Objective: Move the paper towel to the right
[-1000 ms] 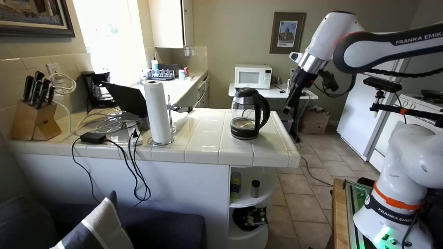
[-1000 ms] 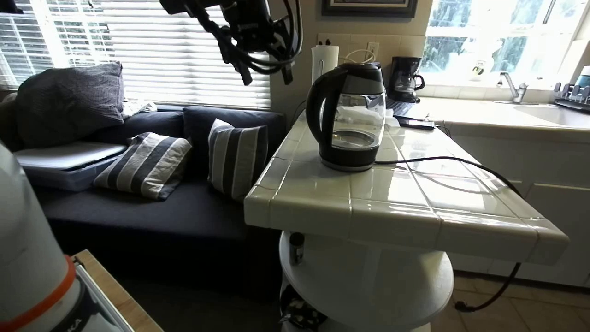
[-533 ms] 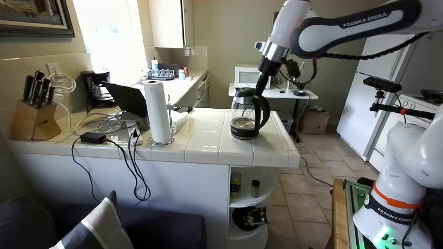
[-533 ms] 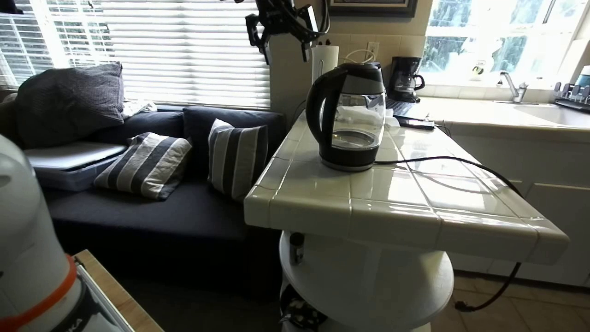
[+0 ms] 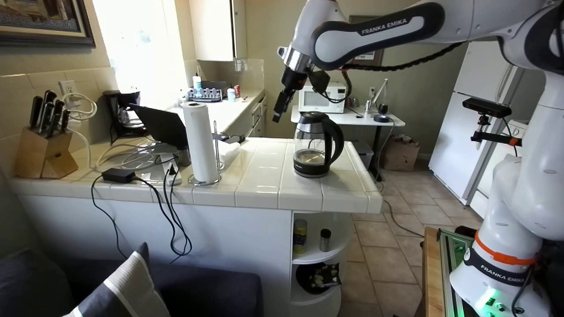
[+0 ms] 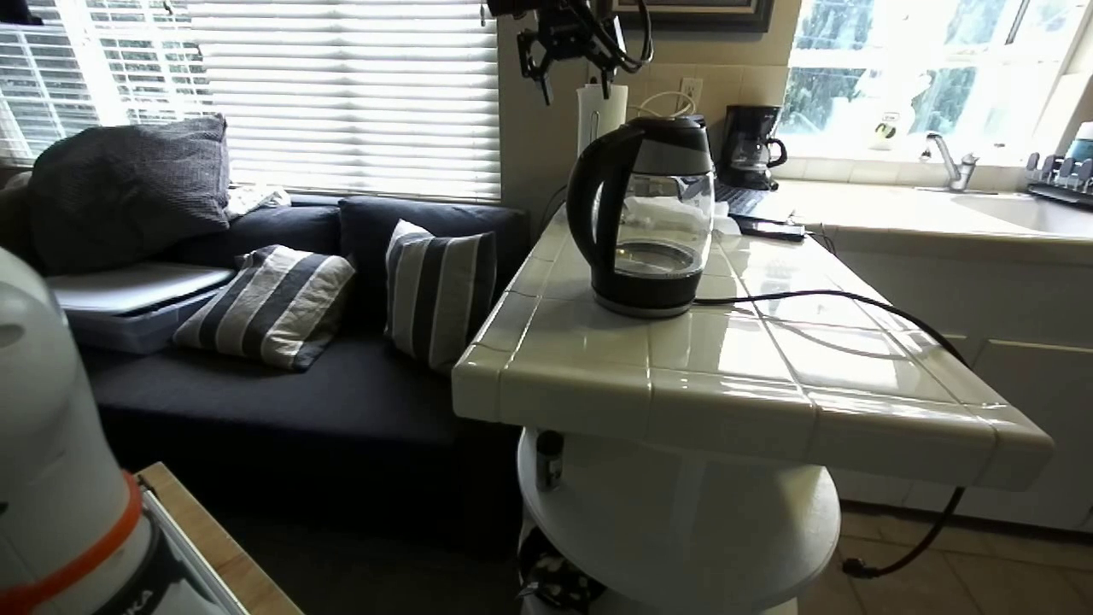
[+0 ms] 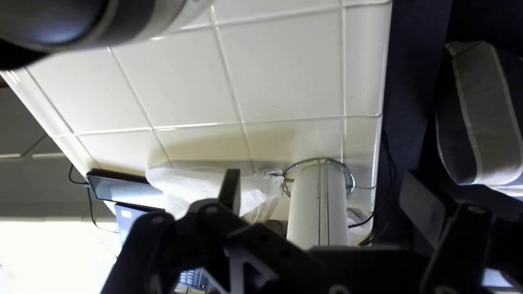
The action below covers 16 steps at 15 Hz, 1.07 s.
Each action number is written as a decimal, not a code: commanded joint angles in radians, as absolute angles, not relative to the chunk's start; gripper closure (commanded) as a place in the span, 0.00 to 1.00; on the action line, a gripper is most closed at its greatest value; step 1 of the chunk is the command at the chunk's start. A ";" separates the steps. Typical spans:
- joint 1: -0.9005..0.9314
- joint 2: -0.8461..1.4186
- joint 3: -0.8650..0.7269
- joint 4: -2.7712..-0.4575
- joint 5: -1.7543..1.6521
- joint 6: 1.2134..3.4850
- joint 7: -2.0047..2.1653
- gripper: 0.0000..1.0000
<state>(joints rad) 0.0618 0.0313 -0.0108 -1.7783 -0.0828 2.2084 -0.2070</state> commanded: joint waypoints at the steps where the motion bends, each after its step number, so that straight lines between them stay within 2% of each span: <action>1: 0.060 0.248 0.023 -1.526 -0.057 2.172 -0.184 0.00; 10: 0.106 0.623 0.031 -1.081 -0.079 2.200 0.050 0.00; 11: 0.087 0.514 0.040 -1.231 -0.076 2.212 -0.004 0.00; 16: 0.084 0.524 0.045 -1.216 -0.079 2.216 0.001 0.00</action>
